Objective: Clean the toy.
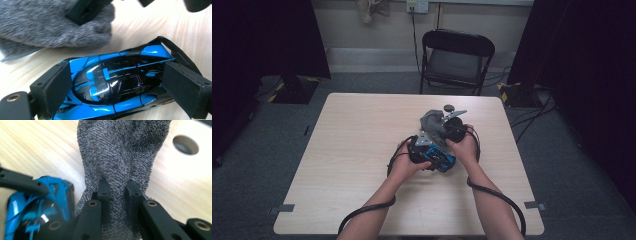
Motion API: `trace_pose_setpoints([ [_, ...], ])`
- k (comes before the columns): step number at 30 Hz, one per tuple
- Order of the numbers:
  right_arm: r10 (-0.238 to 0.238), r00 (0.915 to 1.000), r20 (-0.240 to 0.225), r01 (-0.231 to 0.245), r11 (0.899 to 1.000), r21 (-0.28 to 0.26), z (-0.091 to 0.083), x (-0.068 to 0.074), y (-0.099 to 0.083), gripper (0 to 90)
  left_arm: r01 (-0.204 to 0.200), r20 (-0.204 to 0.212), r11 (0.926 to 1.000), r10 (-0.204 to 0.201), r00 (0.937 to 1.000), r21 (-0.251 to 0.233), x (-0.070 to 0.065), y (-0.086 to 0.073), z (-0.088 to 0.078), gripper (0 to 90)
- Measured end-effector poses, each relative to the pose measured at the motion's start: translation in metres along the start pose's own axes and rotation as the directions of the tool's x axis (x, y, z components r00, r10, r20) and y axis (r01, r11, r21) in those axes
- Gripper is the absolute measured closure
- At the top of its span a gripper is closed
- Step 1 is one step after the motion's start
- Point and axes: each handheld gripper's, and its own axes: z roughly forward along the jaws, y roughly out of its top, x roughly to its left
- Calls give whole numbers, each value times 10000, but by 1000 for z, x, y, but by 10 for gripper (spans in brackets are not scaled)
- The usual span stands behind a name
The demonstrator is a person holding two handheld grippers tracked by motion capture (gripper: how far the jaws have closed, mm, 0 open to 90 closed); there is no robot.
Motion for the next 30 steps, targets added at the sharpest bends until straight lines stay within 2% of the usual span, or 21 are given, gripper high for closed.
trace_pose_setpoints([
  [4,-261,9996,-101,263,9996,145,12,12,2,778,6,-6,10000,-6,10000,-76,0,-1,0,91],
  [7,-354,9991,-232,363,9985,401,22,18,-4,776,-2,-9,10000,1,10000,-74,-1,-1,0,91],
  [10,105,9986,-509,-95,9998,192,23,14,-8,775,-12,-5,10000,12,10000,-74,0,-1,0,91],
  [12,200,9973,-700,-183,9995,242,23,12,-9,771,39,5,10000,-39,10000,-74,-1,-1,0,91],
  [30,-337,9951,-925,384,9981,491,15,9,-15,771,42,-13,10000,-42,10000,-29,-1,-1,0,91],
])
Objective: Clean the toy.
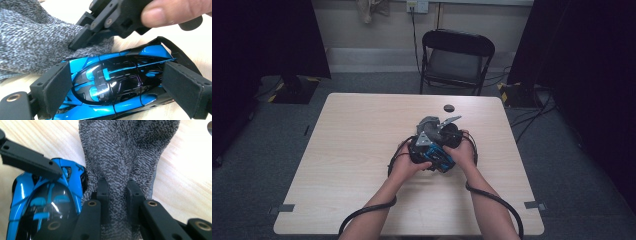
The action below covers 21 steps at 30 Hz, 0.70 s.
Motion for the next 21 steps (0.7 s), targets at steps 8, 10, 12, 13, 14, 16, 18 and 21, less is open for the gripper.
trace_pose_setpoints([
  [8,-253,9993,-285,254,9997,10,-9,-5,-10,771,4,-20,10000,-4,10000,70,0,1,0,92],
  [10,-255,9991,-346,259,9996,96,-11,-6,-12,771,7,-13,10000,-7,10000,80,0,1,0,91],
  [12,-298,9987,-405,306,9994,178,-14,-7,-14,770,-1,-12,10000,1,10000,83,0,1,0,91],
  [13,-340,9985,-440,350,9992,206,-15,-8,-15,770,-33,-17,9999,33,10000,96,0,1,0,92],
  [14,-374,9982,-469,385,9990,226,-17,-9,-16,770,-38,-16,10000,38,10000,89,0,1,0,91],
  [16,-361,9978,-557,374,9990,229,-19,-11,-19,770,-62,-29,9999,62,10000,97,0,1,-1,92],
  [18,-285,9977,-607,300,9993,241,-22,-13,-23,769,-48,-44,9999,49,10000,114,0,1,-1,91],
  [21,-196,9972,-720,214,9995,232,-26,-16,-28,769,-8,-57,9999,9,10000,101,0,1,0,92],
])
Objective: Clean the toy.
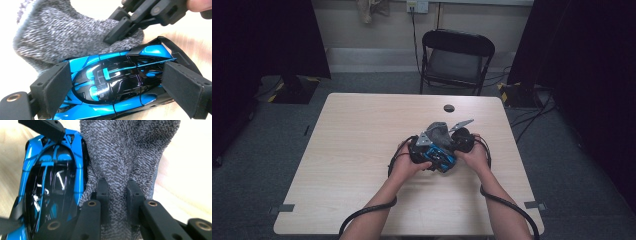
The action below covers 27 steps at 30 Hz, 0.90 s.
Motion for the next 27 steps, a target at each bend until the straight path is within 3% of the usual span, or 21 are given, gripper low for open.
trace_pose_setpoints([
  [9,402,9992,41,-401,9990,-191,-9,0,-14,769,40,-88,9999,-39,10000,97,-1,1,0,92],
  [24,515,9986,134,-516,9987,17,-36,-2,-45,768,74,-151,9998,-71,9999,173,-1,1,-1,92],
  [27,752,9971,139,-751,9971,-89,-41,-2,-52,768,63,-147,9998,-60,9999,166,-2,2,-1,92],
])
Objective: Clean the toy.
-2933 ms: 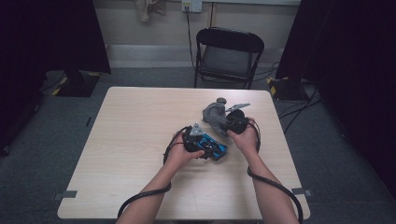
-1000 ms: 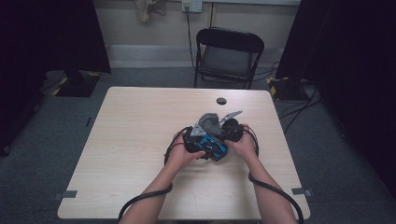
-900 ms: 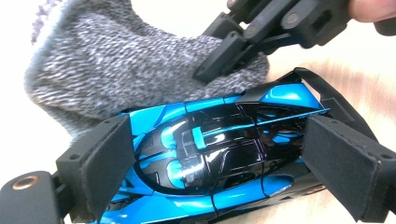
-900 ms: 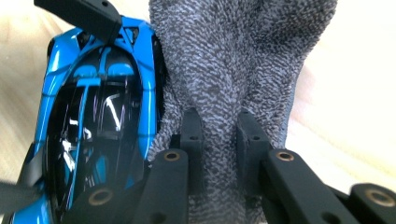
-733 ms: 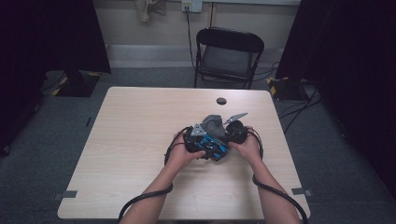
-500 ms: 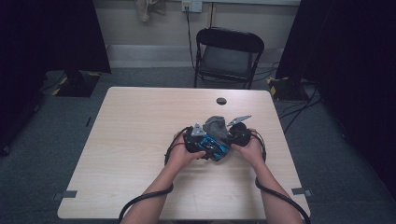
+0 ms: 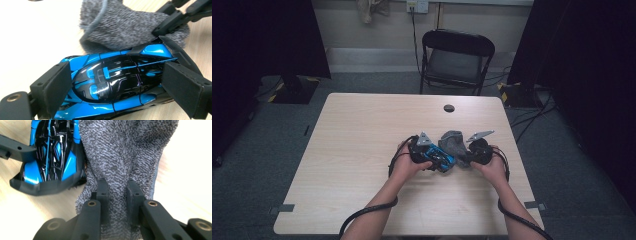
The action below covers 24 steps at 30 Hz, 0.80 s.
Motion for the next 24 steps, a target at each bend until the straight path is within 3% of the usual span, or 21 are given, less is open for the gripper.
trace_pose_setpoints([
  [5,231,9995,224,-229,9997,-104,-9,-4,-8,769,-13,67,10000,13,10000,86,1,2,0,94],
  [7,305,9991,301,-301,9994,-155,-12,-6,-9,770,-256,226,9996,252,9994,148,1,4,-1,129],
  [11,478,9981,386,-470,9987,-210,-20,-10,-8,772,-214,327,9996,207,9992,202,2,7,-5,183],
  [14,634,9971,430,-618,9974,-371,-26,-12,-6,772,-29,428,9998,21,9991,187,3,7,-10,183],
  [24,649,9965,528,-610,9955,-719,-43,-8,7,773,26,386,9999,-30,9993,115,8,2,-43,185],
])
